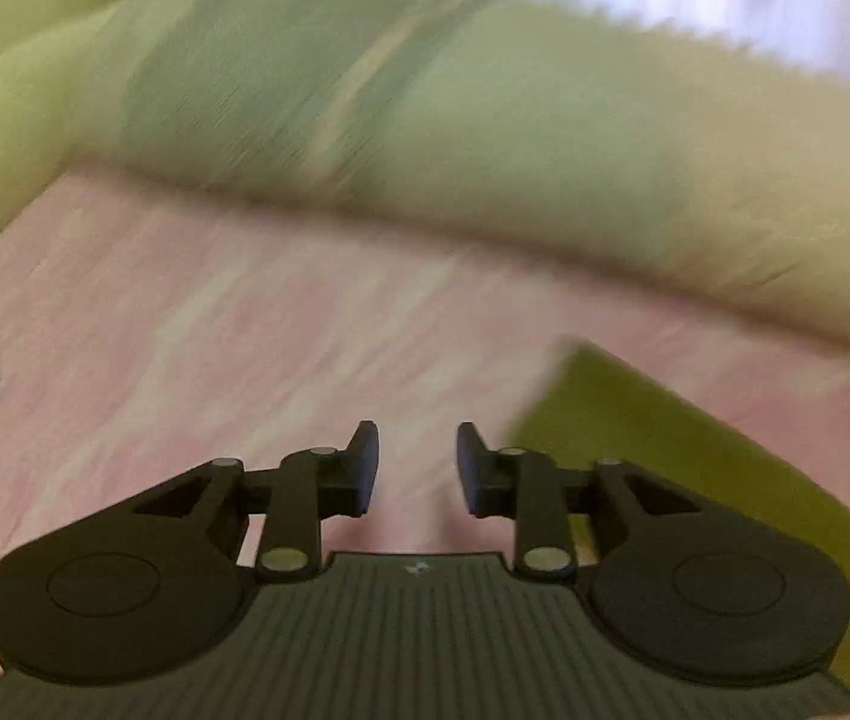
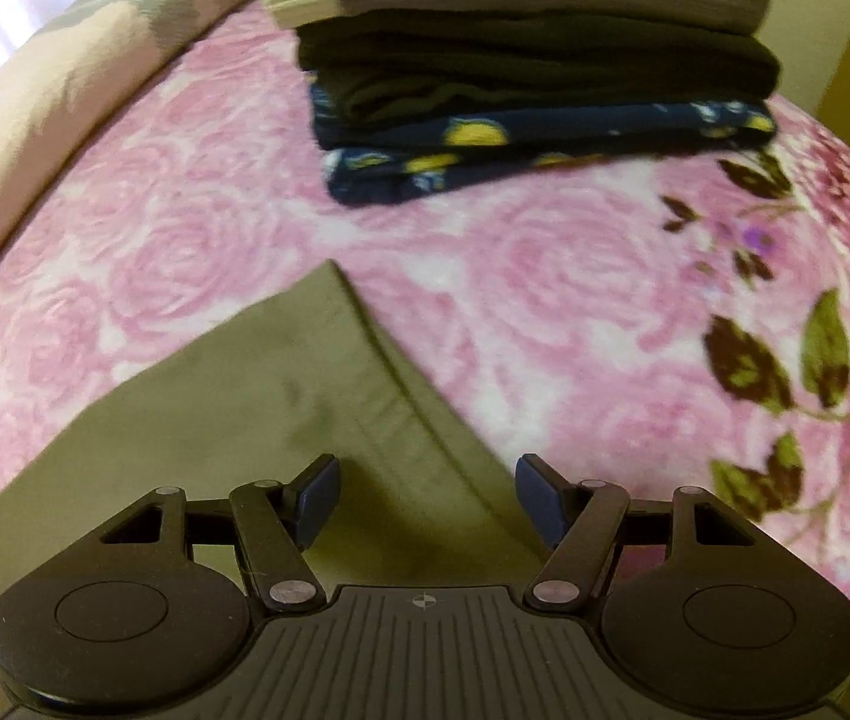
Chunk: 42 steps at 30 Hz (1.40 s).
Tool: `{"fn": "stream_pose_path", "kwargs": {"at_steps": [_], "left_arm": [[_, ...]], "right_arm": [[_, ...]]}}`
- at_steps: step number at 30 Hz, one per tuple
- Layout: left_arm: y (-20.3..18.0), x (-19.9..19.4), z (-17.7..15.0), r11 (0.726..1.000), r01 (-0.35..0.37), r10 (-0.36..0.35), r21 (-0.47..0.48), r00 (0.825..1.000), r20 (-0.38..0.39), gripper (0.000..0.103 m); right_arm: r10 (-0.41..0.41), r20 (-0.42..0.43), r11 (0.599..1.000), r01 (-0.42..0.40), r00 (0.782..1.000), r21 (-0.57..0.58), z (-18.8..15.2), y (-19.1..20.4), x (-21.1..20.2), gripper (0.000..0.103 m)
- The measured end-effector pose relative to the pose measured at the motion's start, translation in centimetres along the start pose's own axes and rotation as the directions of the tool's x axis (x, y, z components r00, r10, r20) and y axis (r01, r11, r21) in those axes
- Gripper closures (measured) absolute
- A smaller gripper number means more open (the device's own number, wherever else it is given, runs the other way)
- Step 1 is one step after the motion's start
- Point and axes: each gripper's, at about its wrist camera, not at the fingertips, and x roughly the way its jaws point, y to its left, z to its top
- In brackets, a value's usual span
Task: Fold clothes
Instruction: 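Grasp the garment edge with the left gripper and pull it flat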
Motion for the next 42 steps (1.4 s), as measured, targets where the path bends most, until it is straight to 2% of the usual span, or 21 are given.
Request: {"fn": "stream_pose_path", "kwargs": {"at_steps": [1, 3, 6, 9, 13, 16, 18, 20, 22, 23, 24, 27, 29, 32, 33, 35, 37, 38, 41, 42], "left_arm": [[0.9, 0.5, -0.4, 0.998, 0.005, -0.007, -0.056, 0.999, -0.036, 0.08], [2.4, 0.6, -1.4, 0.985, 0.057, -0.071, -0.161, 0.994, -0.078, 0.078], [1.3, 0.4, -1.8, 0.982, 0.126, -0.141, -0.144, 0.985, -0.099, 0.078], [0.4, 0.4, -2.0, 0.972, 0.189, -0.206, -0.143, 0.972, -0.115, 0.071], [0.5, 1.2, -1.9, 0.949, 0.206, -0.241, -0.238, 0.962, -0.127, 0.071], [1.0, 2.6, -1.8, 0.923, 0.198, -0.255, -0.33, 0.957, -0.138, 0.076], [1.2, 3.5, -1.5, 0.898, 0.203, -0.27, -0.39, 0.955, -0.125, 0.076], [1.1, 4.1, -0.9, 0.886, 0.217, -0.281, -0.409, 0.954, -0.102, 0.076], [0.6, 4.7, -0.3, 0.896, 0.227, -0.284, -0.382, 0.953, -0.1, 0.086], [0.3, 4.9, 0.0, 0.904, 0.232, -0.285, -0.358, 0.953, -0.102, 0.102], [0.0, 4.9, 0.3, 0.913, 0.241, -0.286, -0.329, 0.953, -0.094, 0.103], [-0.6, 2.2, 1.6, 0.934, 0.313, -0.312, -0.172, 0.949, 0.036, 0.103], [-1.0, 0.4, 2.5, 0.936, 0.346, -0.337, -0.06, 0.934, 0.119, 0.103], [-1.6, -1.9, 3.7, 0.926, 0.36, -0.377, 0.115, 0.899, 0.221, 0.103], [-2.1, -1.1, 3.2, 0.932, 0.309, -0.343, 0.189, 0.92, 0.188, 0.102], [-3.0, 0.7, 2.1, 0.921, 0.213, -0.266, 0.326, 0.956, 0.126, 0.1], [-3.0, 2.5, 0.4, 0.917, 0.168, -0.195, 0.362, 0.98, 0.039, 0.099], [-2.7, 2.8, -0.6, 0.926, 0.137, -0.156, 0.353, 0.987, 0.028, 0.097], [-0.3, 2.3, -2.3, 0.974, 0.062, -0.068, 0.219, 0.997, 0.023, 0.096], [0.0, 1.4, -2.9, 0.976, 0.094, -0.097, 0.195, 0.995, 0.003, 0.096]], "right_arm": [[0.006, 0.003, 1.0, -0.006, 1.0, -0.013, 0.0, 0.1, -0.1, 0.035], [0.017, 0.01, 0.999, -0.016, 1.0, -0.042, 0.1, 0.2, -0.2, 0.035], [0.01, 0.02, 0.996, -0.008, 1.0, -0.093, 0.3, 0.0, -0.4, 0.035], [0.019, 0.016, 0.993, -0.017, 1.0, -0.117, 0.3, 0.0, -0.4, 0.035], [0.032, 0.008, 0.991, -0.031, 0.999, -0.129, 0.0, 0.7, -0.2, 0.035], [0.041, -0.002, 0.99, -0.041, 0.999, -0.134, -0.2, 1.4, 0.3, 0.035], [0.042, -0.007, 0.99, -0.042, 0.999, -0.137, -0.5, 1.9, 0.6, 0.035], [0.039, -0.013, 0.989, -0.04, 0.999, -0.14, -0.7, 2.4, 0.8, 0.035], [0.032, -0.019, 0.989, -0.034, 0.999, -0.142, -1.0, 2.8, 1.1, 0.035], [0.029, -0.021, 0.989, -0.031, 0.999, -0.143, -1.1, 2.9, 1.2, 0.035], [0.025, -0.022, 0.989, -0.028, 0.999, -0.144, -1.2, 3.1, 1.3, 0.035], [0.014, -0.022, 0.988, -0.017, 1.0, -0.152, -1.4, 3.6, 1.6, 0.035], [0.014, -0.02, 0.987, -0.017, 1.0, -0.162, -1.4, 3.9, 1.5, 0.035], [0.015, -0.01, 0.986, -0.017, 1.0, -0.163, -1.4, 4.1, 1.2, 0.035], [0.017, -0.006, 0.987, -0.018, 1.0, -0.159, -1.4, 4.1, 1.2, 0.035], [0.022, -0.002, 0.989, -0.022, 1.0, -0.145, -1.6, 4.2, 1.1, 0.035], [0.028, 0.0, 0.989, -0.027, 1.0, -0.143, -2.0, 4.3, 0.8, 0.035], [0.031, 0.001, 0.989, -0.03, 1.0, -0.145, -2.1, 4.3, 0.7, 0.035], [0.038, 0.019, 0.985, -0.034, 0.999, -0.171, -2.7, 4.0, -0.4, 0.035], [0.04, 0.025, 0.983, -0.035, 0.999, -0.181, -2.8, 3.8, -0.8, 0.035]]}}
